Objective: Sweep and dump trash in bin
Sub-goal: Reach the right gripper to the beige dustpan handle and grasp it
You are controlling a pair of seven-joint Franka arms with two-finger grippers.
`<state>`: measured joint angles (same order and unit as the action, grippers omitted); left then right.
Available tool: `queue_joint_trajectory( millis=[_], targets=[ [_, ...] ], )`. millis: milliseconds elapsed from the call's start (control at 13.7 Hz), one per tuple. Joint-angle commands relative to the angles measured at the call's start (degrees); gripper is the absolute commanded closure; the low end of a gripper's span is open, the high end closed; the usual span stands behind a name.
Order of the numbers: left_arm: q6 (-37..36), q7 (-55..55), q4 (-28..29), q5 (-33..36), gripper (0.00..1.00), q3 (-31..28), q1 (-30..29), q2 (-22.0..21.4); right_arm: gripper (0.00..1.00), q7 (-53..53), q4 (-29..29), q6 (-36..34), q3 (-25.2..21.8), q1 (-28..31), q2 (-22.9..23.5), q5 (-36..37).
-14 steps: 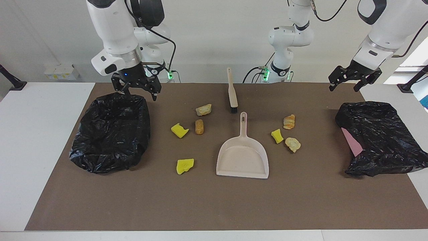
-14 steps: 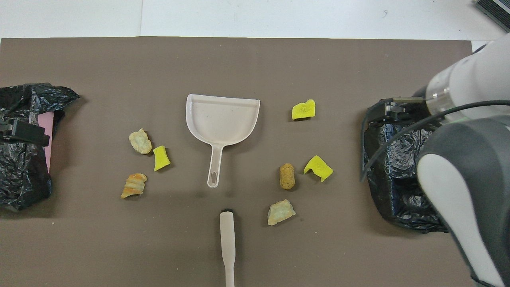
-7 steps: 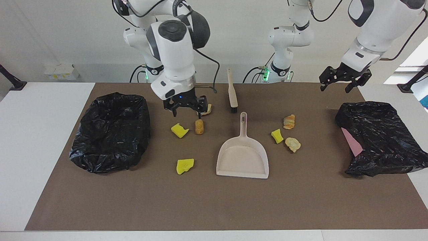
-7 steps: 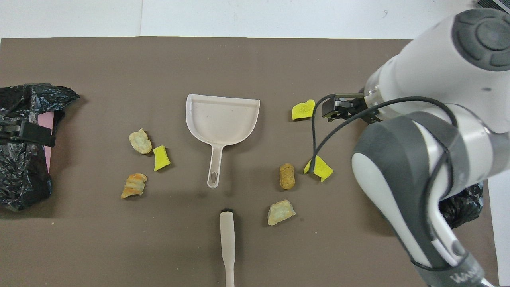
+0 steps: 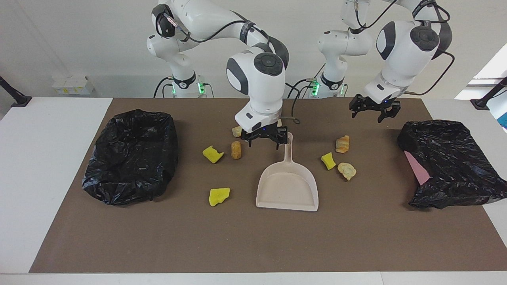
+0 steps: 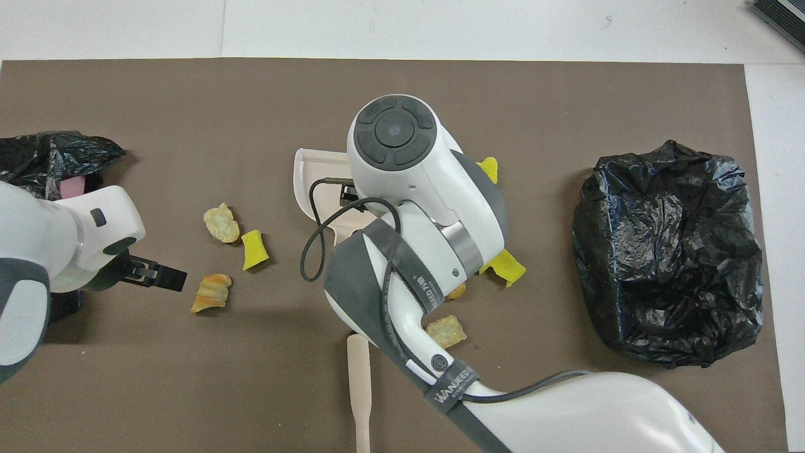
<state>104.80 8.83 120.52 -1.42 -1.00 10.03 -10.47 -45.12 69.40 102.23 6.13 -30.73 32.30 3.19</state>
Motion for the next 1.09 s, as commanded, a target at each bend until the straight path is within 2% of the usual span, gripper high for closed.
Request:
queue_joint_trajectory(
  millis=[0,219,437,801,1020],
  targets=[
    [5.05,0.92,8.92,-1.99,0.00,-0.76,2.45,-5.51,0.00,-1.99,-2.96,1.48,-0.15,-2.31,3.73,0.68],
    [7.78,1.01,16.22,-5.61,0.00,-0.76,4.99,-9.11,0.00,-1.99,-2.26,-0.45,0.64,-5.73,3.04,-0.46],
    [13.14,0.92,24.74,-6.57,0.00,-0.76,9.12,-13.60,0.00,-1.99,-1.91,3.13,0.55,-5.39,4.44,-1.69],
    [17.45,1.01,32.93,-7.54,0.00,-0.76,14.22,-19.66,0.00,-1.99,-0.50,6.32,0.55,-5.83,6.99,-1.34],
    [17.81,0.93,35.93,-11.67,0.00,-0.76,16.07,-22.92,0.07,-2.08,-0.15,6.93,0.55,-6.53,7.60,-1.60]
  ],
)
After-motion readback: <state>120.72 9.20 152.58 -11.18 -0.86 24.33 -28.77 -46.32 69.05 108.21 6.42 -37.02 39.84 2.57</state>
